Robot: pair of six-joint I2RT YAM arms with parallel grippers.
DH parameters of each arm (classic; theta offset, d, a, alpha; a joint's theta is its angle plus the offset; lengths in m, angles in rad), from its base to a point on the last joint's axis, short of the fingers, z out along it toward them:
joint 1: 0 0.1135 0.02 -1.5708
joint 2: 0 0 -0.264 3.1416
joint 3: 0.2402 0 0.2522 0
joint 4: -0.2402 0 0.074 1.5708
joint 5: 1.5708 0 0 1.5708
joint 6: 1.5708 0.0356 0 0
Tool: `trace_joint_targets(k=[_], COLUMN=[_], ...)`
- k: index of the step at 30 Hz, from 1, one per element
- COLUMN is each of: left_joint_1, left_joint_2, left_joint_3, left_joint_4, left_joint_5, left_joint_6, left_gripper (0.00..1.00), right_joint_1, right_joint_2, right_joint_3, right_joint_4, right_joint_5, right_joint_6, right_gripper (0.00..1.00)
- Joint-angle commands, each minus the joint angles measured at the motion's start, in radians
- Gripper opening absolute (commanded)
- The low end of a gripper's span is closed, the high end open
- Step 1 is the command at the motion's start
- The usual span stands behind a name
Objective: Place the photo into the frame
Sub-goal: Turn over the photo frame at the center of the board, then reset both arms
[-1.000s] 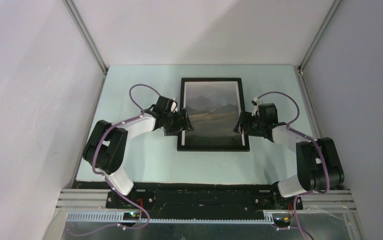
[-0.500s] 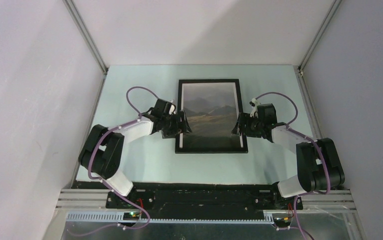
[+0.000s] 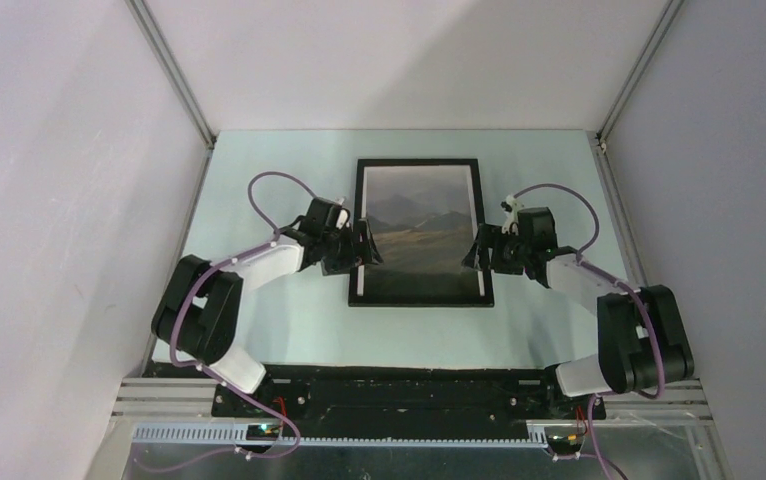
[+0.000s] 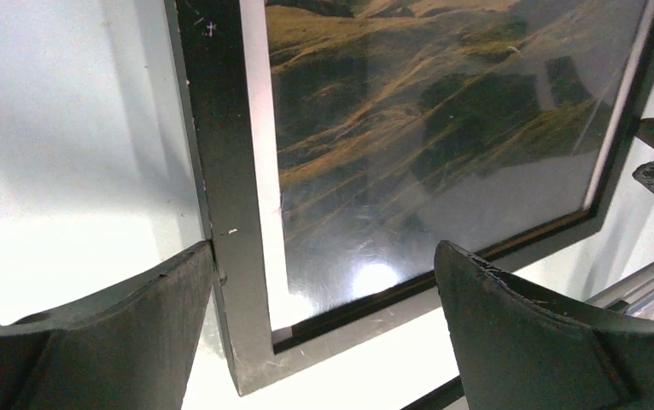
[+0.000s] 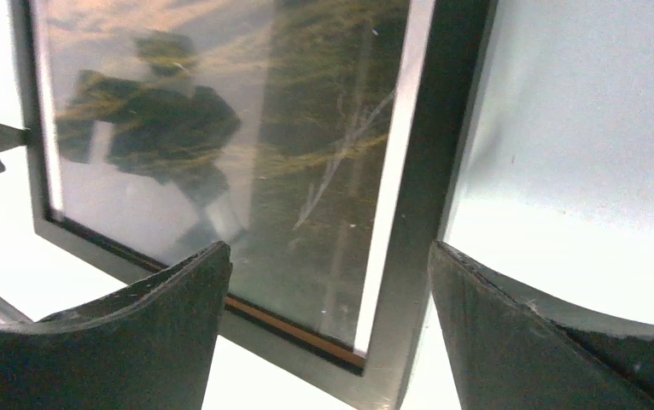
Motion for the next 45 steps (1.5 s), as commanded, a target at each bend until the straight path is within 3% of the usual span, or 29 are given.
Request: trace_joint_targets(k=[1, 8, 14, 26, 33, 37, 45], left_joint_1=[-0.017, 0.006, 0.089, 0.237, 0.267, 0.291, 0.384], left_joint_2=[-0.088, -0.131, -0.183, -0.404, -0.531, -0.609, -0.709], left_joint_3=[0.003, -0.001, 0.022, 0.1, 0.107, 0.054, -0.027], left_joint_4=[0.091, 0.092, 0.084, 0.028, 0.027, 0.028, 0.025], left_joint_5=[0.002, -0.041, -0.044, -0.139, -0.333, -0.473, -0.401], left_joint_6=[-0.018, 0.0, 0.014, 0.116, 0.357, 0.414, 0.469], left_gripper=[1.0, 1.0, 1.0, 1.0, 1.0, 1.0, 1.0], right_joint_1=[-0.037, -0.125, -0.263, -0.519, -0.554, -0.576, -0.59], right_joint_2=[-0.088, -0.177, -0.292, -0.491, -0.597, -0.601, -0.589], right_joint_3=[0.012, 0.012, 0.022, 0.061, 0.06, 0.061, 0.061], right_joint_4=[0.056, 0.058, 0.061, 0.007, -0.106, -0.127, -0.132], right_joint_5=[-0.058, -0.053, -0.065, -0.079, 0.063, 0.004, -0.168], right_joint_6=[0.015, 0.01, 0.006, -0.02, -0.126, -0.163, -0.196], right_gripper=[0.9, 0.96, 0.99, 0.99, 0.99, 0.99, 1.0])
